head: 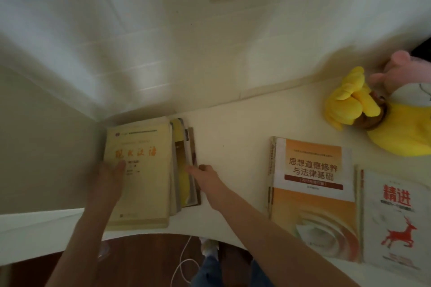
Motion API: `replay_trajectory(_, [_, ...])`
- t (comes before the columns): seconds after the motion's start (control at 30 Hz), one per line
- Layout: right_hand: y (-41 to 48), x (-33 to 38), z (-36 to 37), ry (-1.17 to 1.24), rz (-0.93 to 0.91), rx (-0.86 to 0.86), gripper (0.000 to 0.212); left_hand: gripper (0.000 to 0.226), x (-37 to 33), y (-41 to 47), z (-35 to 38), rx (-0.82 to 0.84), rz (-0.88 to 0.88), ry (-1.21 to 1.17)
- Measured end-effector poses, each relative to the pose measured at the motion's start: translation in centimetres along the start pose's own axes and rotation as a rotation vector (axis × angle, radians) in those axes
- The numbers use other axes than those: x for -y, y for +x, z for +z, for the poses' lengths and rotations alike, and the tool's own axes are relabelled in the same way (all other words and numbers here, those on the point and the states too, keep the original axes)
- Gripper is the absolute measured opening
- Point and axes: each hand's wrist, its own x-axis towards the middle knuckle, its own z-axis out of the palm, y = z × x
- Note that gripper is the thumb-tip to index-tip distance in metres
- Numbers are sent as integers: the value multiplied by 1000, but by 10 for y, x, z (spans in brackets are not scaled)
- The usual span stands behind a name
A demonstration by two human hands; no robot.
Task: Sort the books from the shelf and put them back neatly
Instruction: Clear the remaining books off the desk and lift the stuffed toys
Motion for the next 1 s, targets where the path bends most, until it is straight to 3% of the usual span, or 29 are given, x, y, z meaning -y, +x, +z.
replay_trajectory(0.13, [9, 1, 7, -119, -3, -98, 70, 71, 5, 10, 1, 10, -159, 62])
replay_trajectory(0.33, [6, -11, 11, -91, -63, -118, 50, 88, -1, 24, -6, 82, -297, 13])
replay_trajectory(0.47, [0, -15, 2, -27, -57, -131, 52, 82, -6, 15, -6, 132, -266, -18])
replay_trajectory(0.6, [-12, -27, -26, -28, -66, -140, 58, 99, 5, 13, 13, 219, -170, -85])
replay_trajectory(0.73, [-17, -39, -60, 33, -9, -219, 62, 53, -19, -14, 26, 371, -150, -193])
replay_trajectory(0.77, [-18, -39, -65, 47, 22, -232, 65, 56, -22, -18, 32, 425, -162, -226])
replay_trajectory(0.83, [-14, -39, -70, 24, 49, -241, 65, 89, -19, -16, 41, 474, -190, -259])
replay_trajectory(0.9, [-12, -38, -68, -5, 32, -261, 52, 103, -9, -7, 48, 493, -213, -330])
replay_trajectory(1.0, [-16, -40, -64, 12, -29, -290, 25, 87, -18, -15, 45, 524, -221, -422])
